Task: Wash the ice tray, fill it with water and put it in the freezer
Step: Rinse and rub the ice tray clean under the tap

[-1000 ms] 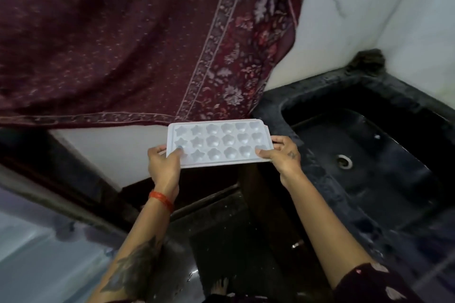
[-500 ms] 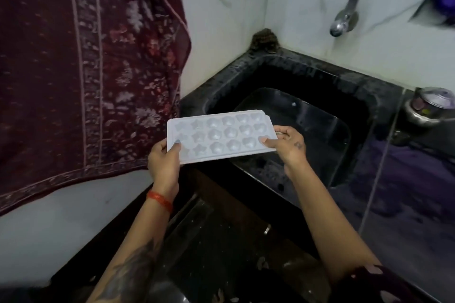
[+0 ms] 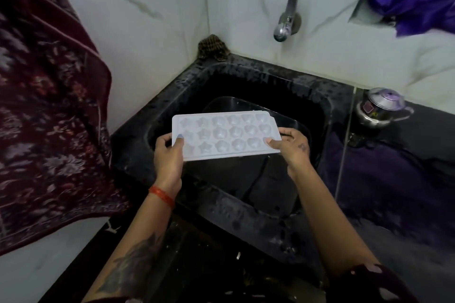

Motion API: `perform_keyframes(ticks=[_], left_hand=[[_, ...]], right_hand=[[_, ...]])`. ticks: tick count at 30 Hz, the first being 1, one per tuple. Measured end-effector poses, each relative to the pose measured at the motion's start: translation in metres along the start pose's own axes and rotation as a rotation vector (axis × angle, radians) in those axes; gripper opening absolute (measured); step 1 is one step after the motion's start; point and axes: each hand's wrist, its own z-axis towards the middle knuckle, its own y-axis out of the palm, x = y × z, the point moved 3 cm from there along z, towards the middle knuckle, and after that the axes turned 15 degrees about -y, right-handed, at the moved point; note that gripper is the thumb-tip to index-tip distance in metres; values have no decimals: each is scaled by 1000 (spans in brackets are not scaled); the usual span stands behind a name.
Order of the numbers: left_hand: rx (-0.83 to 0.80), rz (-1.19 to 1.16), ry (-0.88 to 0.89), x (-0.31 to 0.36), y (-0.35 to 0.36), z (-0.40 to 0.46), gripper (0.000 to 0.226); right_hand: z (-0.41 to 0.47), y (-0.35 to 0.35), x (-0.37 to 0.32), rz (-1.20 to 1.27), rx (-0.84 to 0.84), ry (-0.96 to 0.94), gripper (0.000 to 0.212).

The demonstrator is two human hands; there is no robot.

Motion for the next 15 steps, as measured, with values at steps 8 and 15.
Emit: perform_keyframes(ticks=[8,15], left_hand=[[-109,9,11,22,53,4,17],[-271,35,5,44,88,21,24]], right_hand=[[35,-22,2,-7,82,42,43],[59,-27,2,-18,163,48,42]])
